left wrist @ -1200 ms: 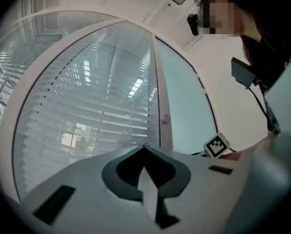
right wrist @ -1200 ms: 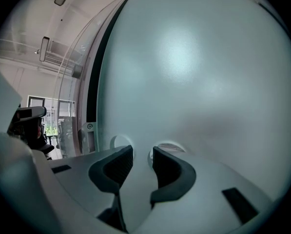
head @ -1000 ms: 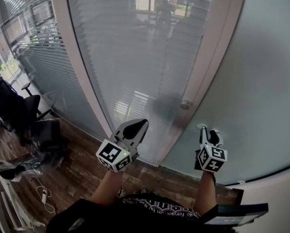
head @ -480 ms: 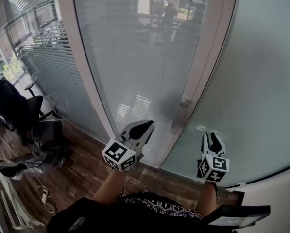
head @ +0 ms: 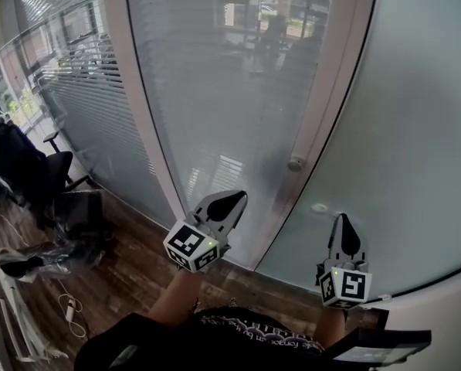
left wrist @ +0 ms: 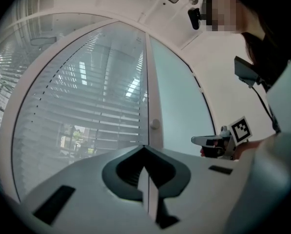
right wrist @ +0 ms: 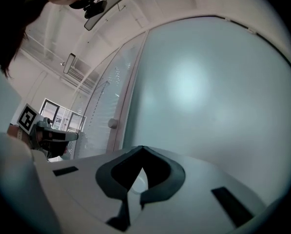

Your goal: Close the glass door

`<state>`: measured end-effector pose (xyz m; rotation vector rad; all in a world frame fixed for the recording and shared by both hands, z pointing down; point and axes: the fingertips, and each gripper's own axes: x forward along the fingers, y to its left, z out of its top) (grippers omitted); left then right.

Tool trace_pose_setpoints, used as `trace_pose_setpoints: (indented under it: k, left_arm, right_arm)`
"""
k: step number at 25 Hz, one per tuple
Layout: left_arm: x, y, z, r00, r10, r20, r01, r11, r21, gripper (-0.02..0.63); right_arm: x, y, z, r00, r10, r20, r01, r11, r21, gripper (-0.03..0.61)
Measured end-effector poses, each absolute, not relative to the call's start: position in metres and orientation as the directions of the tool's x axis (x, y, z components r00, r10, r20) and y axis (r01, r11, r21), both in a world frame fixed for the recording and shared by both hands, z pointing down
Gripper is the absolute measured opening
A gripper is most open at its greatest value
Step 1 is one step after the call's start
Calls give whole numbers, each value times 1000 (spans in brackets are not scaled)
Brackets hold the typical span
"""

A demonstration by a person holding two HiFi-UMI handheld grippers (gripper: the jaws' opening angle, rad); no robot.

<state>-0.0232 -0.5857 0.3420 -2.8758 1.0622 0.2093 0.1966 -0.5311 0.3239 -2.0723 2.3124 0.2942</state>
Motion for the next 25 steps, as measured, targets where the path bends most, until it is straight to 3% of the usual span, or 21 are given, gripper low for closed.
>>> trace_pose_setpoints:
  k: [25]
  left_arm:
    - [-32,-577,331,730,-664,-160,-676,-737,-24,3]
  right_arm:
    - [206,-518,311,-83,-981,-175,-989,59,138,3]
